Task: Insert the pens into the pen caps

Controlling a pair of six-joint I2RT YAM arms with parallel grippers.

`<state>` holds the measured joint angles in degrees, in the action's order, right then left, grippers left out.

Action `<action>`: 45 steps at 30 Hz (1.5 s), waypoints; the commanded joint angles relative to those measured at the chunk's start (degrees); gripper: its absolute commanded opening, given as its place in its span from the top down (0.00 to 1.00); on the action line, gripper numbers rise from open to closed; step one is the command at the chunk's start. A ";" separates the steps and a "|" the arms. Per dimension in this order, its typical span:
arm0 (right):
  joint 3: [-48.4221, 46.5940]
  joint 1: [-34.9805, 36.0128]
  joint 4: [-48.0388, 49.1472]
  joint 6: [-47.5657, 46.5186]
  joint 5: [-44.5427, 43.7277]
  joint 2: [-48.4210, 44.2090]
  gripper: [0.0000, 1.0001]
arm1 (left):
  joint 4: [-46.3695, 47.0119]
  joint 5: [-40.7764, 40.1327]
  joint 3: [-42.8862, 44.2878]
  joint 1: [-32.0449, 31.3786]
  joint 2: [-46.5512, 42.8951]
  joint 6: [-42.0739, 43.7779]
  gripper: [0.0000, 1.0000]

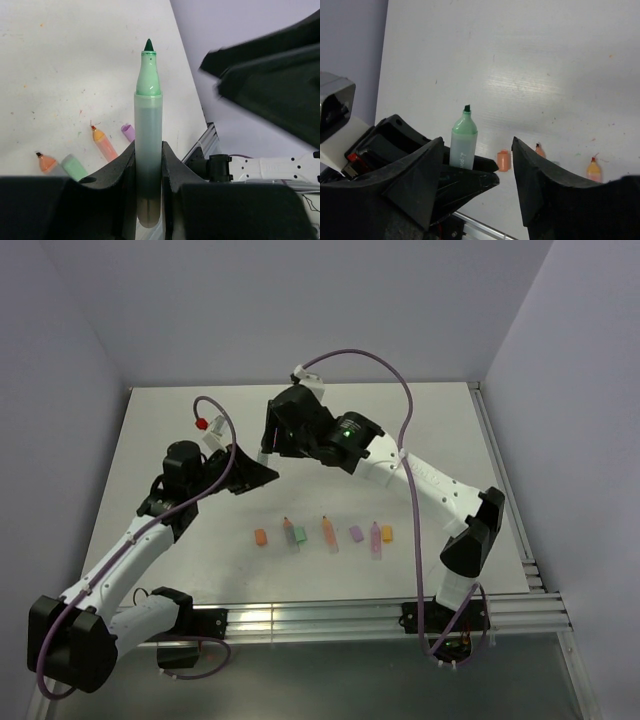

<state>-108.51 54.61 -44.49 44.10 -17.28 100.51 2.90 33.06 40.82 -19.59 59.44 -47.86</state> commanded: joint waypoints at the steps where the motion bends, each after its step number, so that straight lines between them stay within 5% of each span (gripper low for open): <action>1: -1.72 -2.31 0.53 -3.31 -2.33 -5.05 0.31 | -2.71 -0.71 2.69 0.08 -2.04 2.94 1.00; 8: 18.82 -6.44 5.99 -5.16 2.69 -14.28 0.29 | -13.44 -2.13 5.59 2.45 -5.21 6.90 1.00; 17: 38.44 -3.37 13.81 -5.95 9.89 -16.32 0.41 | -8.18 15.79 0.58 10.54 -9.16 4.72 1.00; 27: 42.94 -0.91 17.60 -5.78 13.32 -12.62 0.47 | 1.76 23.54 -2.67 12.92 -9.96 -4.00 1.00; 37: 43.82 0.67 19.53 -5.16 13.59 -7.44 0.60 | -0.87 22.40 -2.23 13.09 -11.01 -2.42 1.00; 45: 43.56 0.76 19.88 -4.90 13.59 -3.13 0.60 | -1.31 22.31 -2.50 13.18 -11.01 -1.72 1.00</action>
<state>-64.66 54.98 -26.20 39.09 -3.33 96.53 0.12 54.17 37.85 -6.76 49.54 -50.68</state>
